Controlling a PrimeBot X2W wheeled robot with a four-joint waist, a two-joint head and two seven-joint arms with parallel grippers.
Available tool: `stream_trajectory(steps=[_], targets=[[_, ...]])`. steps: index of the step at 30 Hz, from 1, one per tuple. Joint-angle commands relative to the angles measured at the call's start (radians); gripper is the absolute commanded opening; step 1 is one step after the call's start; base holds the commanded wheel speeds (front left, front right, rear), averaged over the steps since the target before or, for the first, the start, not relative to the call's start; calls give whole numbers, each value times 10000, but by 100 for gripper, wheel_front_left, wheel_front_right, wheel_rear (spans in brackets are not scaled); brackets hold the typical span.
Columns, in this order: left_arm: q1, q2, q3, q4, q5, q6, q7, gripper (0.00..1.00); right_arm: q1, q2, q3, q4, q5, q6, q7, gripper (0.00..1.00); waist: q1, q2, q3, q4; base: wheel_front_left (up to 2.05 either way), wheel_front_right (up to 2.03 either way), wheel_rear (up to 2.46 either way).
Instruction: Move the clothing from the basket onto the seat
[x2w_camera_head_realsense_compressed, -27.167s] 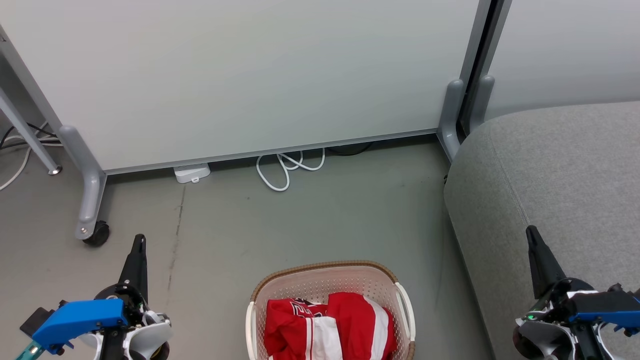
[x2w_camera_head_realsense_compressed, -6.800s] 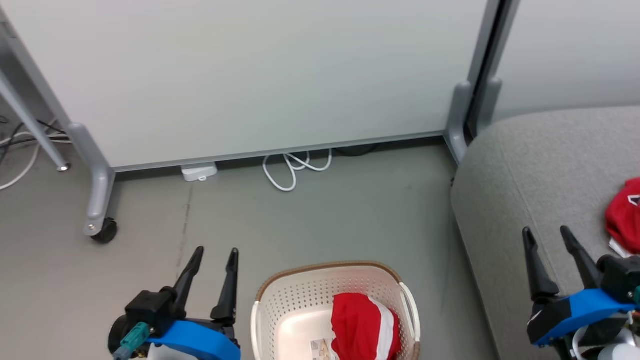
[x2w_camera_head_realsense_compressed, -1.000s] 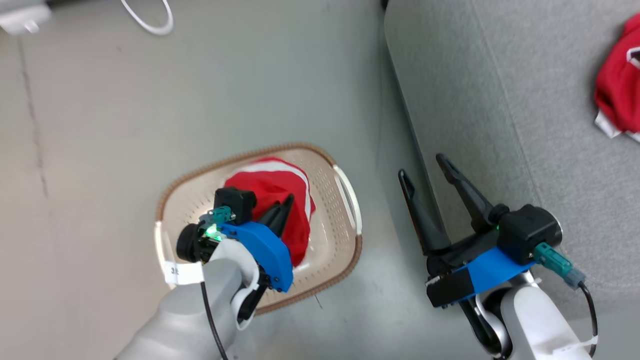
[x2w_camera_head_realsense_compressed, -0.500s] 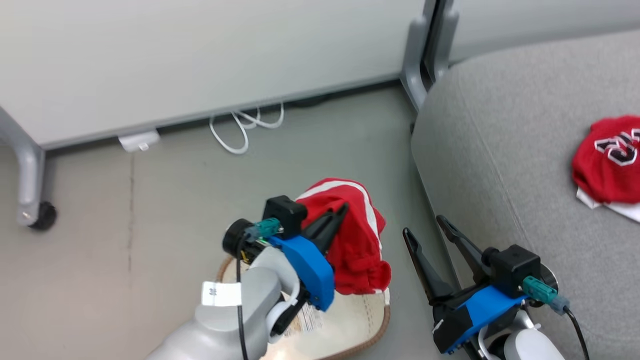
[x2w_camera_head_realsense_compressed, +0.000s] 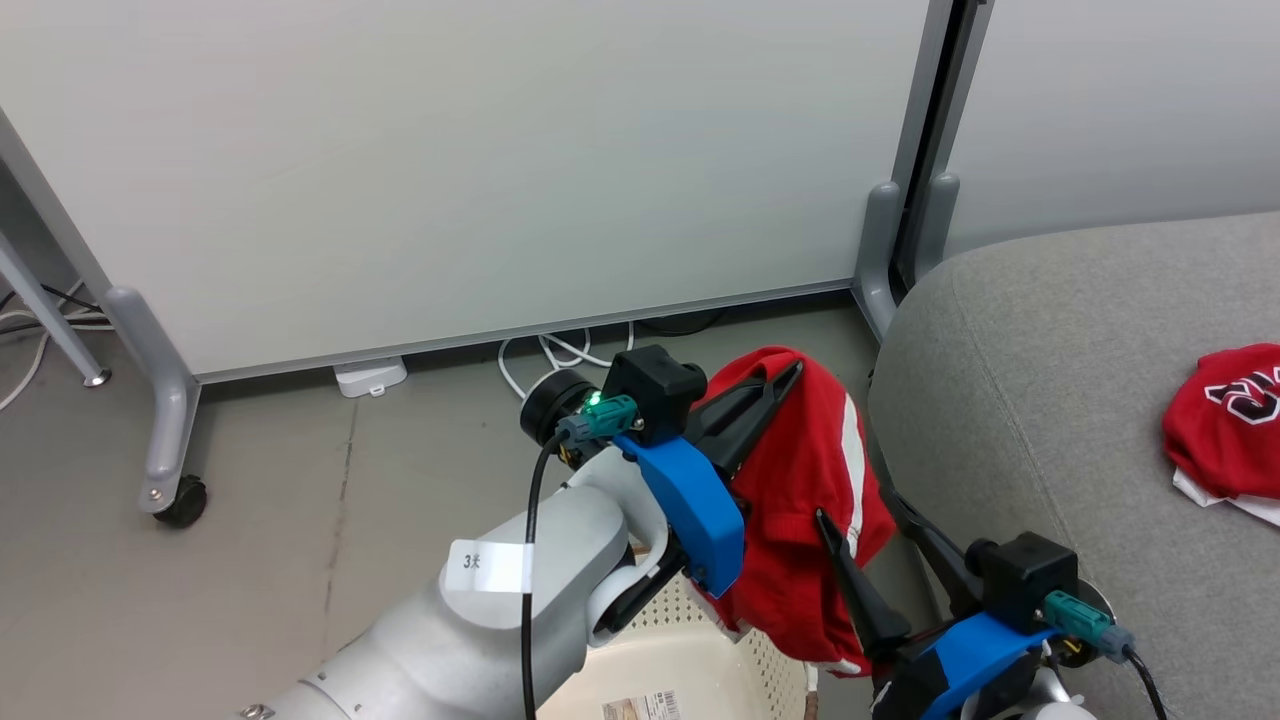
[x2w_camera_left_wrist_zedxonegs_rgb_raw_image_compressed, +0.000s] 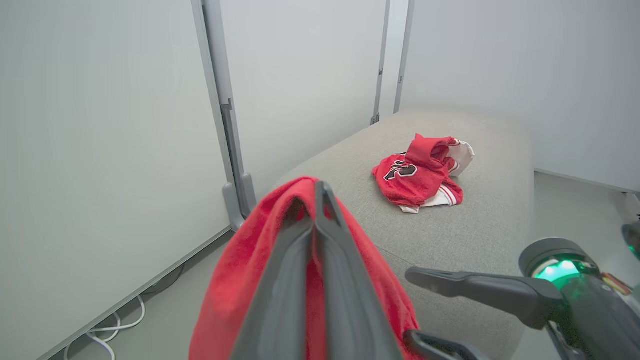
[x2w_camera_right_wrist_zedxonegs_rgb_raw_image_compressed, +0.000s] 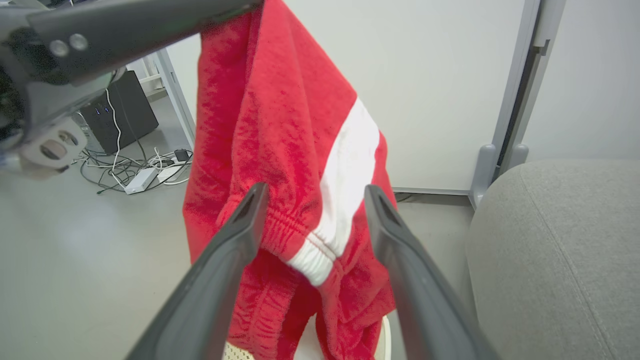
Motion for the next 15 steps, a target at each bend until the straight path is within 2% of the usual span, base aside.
stream_trajectory(steps=[1, 15], targets=[[-185, -20, -59, -63, 0, -16, -50, 0, 159, 34, 30, 6, 43, 5, 58, 100, 3, -1, -78, 43, 0, 0, 0], [-432, 39, -372, 8, -177, -16, -50, 0, 77, 90, 368, -103, 123, 5, 207, 100, 3, -1, -256, -49, 0, 0, 0]])
